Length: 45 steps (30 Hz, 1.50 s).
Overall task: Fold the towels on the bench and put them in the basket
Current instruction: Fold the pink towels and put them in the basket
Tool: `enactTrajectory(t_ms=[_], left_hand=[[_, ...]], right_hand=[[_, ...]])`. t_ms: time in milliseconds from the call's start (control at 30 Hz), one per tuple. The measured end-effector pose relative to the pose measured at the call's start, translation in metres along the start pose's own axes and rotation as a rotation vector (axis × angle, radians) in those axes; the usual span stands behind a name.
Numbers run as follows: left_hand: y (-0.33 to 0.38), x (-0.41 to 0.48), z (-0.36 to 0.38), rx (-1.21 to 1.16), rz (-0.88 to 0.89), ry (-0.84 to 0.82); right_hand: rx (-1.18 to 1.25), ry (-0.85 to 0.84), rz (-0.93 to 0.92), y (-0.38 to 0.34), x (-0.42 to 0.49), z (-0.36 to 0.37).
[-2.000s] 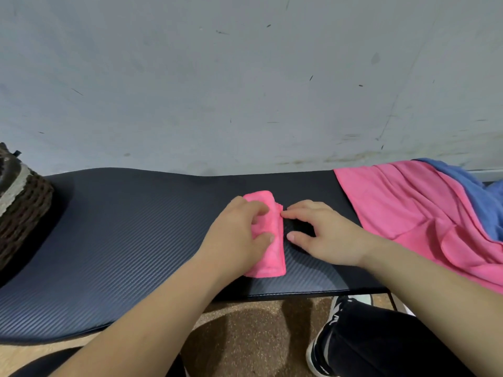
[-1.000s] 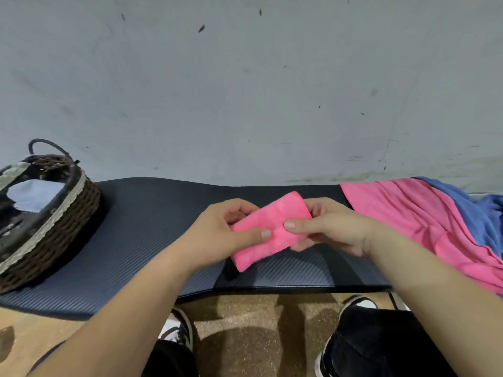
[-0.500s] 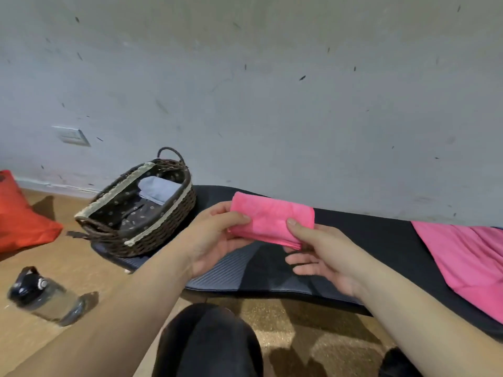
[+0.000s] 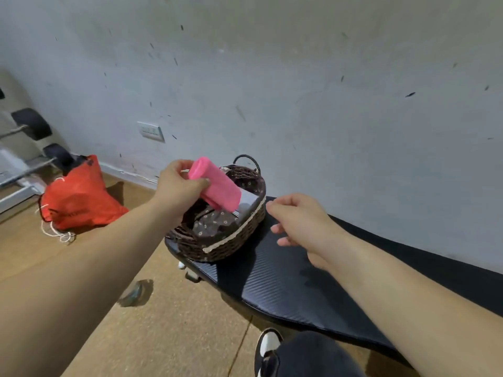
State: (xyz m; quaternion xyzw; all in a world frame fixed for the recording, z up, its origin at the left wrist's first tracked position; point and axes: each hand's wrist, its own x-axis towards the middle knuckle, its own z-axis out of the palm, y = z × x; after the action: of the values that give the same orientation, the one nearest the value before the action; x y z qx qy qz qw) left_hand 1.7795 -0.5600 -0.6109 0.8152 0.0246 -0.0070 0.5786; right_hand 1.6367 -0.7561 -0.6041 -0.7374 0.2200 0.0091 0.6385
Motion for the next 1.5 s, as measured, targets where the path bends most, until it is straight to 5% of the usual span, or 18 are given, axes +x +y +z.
enactTrajectory(t_ms=[300, 367, 467, 533, 700, 967, 1067, 1267, 1500], left_hand=[[-0.046, 0.069, 0.014, 0.069, -0.274, -0.221], [-0.057, 0.079, 0.021, 0.434, -0.159, -0.248], [-0.063, 0.083, 0.034, 0.984, 0.240, -0.224], [-0.066, 0.080, 0.045, 1.021, 0.382, -0.333], [-0.085, 0.077, 0.064, 1.197, 0.340, -0.534], [-0.075, 0.062, 0.062, 1.237, 0.318, -0.663], [-0.055, 0.046, 0.055, 1.171, 0.344, -0.594], [-0.004, -0.024, 0.091, 0.854, 0.642, -0.454], [0.036, -0.140, 0.203, 0.672, 0.712, -0.804]], right_hand=[[-0.015, -0.045, 0.062, 0.015, 0.038, 0.019], [-0.011, -0.025, 0.064, 0.018, 0.046, 0.018], [-0.019, -0.027, 0.076, 0.021, 0.053, 0.017], [-0.026, -0.037, 0.082, 0.022, 0.057, 0.015], [-0.012, -0.036, 0.089, 0.025, 0.063, 0.011], [-0.043, -0.047, 0.099, 0.025, 0.045, -0.013], [-0.056, -0.065, 0.068, 0.021, 0.029, -0.034], [-0.065, 0.021, 0.067, 0.030, -0.014, -0.105], [-0.094, 0.159, 0.150, 0.083, -0.079, -0.224]])
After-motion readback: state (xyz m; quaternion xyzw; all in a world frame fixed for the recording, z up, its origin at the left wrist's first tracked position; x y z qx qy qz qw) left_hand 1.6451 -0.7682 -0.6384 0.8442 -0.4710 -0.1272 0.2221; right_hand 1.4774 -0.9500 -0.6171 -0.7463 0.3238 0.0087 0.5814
